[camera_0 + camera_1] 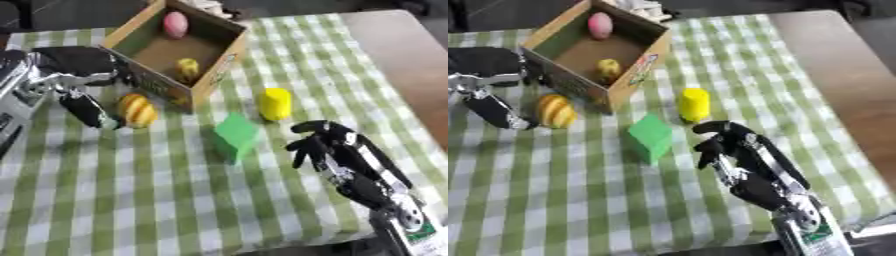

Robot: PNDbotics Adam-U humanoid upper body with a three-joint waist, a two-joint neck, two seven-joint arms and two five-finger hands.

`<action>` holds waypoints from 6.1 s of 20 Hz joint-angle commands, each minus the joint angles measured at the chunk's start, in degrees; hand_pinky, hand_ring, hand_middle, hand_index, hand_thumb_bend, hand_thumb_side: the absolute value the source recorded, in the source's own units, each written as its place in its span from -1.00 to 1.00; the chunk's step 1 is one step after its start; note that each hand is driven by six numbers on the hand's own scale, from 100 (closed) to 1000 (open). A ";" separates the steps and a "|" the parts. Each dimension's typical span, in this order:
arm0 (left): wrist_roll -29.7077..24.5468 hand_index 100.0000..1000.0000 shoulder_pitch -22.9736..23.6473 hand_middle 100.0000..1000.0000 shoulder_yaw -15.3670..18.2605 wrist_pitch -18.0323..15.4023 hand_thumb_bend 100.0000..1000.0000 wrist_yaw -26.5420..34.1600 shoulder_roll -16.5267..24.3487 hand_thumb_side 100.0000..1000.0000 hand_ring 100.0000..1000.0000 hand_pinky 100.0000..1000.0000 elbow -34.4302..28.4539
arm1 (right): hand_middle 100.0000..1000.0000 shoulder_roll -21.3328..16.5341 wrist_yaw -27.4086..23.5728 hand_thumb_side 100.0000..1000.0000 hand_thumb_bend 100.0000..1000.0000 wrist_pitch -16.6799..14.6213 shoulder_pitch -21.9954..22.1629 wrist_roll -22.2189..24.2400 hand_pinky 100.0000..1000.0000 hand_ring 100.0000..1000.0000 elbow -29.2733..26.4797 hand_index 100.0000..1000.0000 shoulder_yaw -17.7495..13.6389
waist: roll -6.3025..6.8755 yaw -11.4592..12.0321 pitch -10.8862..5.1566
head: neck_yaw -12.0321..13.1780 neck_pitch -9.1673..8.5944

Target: Pick up objects on the table and place them in the box.

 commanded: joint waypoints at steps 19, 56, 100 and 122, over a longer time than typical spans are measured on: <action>5.71 0.13 -2.00 -0.23 2.61 -0.83 -0.78 -2.86 -4.10 -0.58 -0.20 0.06 9.67 | -0.65 -0.27 0.08 -0.08 -1.00 0.01 -0.33 -0.03 0.39 -0.19 -0.90 0.48 -0.28 | -0.09 -0.22 -0.72 | -0.25 -0.29; 33.92 0.96 -9.58 0.71 5.42 10.41 -0.70 -11.41 -12.90 -0.42 0.57 0.58 16.20 | -0.65 -0.04 -0.66 -0.06 -1.00 0.17 -0.18 0.66 0.38 -0.18 -0.43 0.47 0.42 | -0.34 -1.29 -1.16 | -0.44 -0.17; 41.88 0.62 35.01 0.16 19.77 11.38 -1.00 48.82 -12.37 0.06 0.24 0.32 -32.22 | 0.58 -32.69 13.91 -0.76 -1.00 -4.17 -1.38 -5.16 0.49 0.23 -4.03 0.78 -5.10 | -0.94 4.68 -1.29 | -4.91 0.19; 37.61 0.61 40.09 0.12 17.05 12.57 -1.00 48.11 -20.88 0.32 0.20 0.32 -32.22 | 0.90 -32.24 31.75 -0.72 -1.00 -8.71 -24.13 4.93 0.63 0.71 23.62 1.00 0.98 | 0.30 6.74 -2.22 | -7.16 0.83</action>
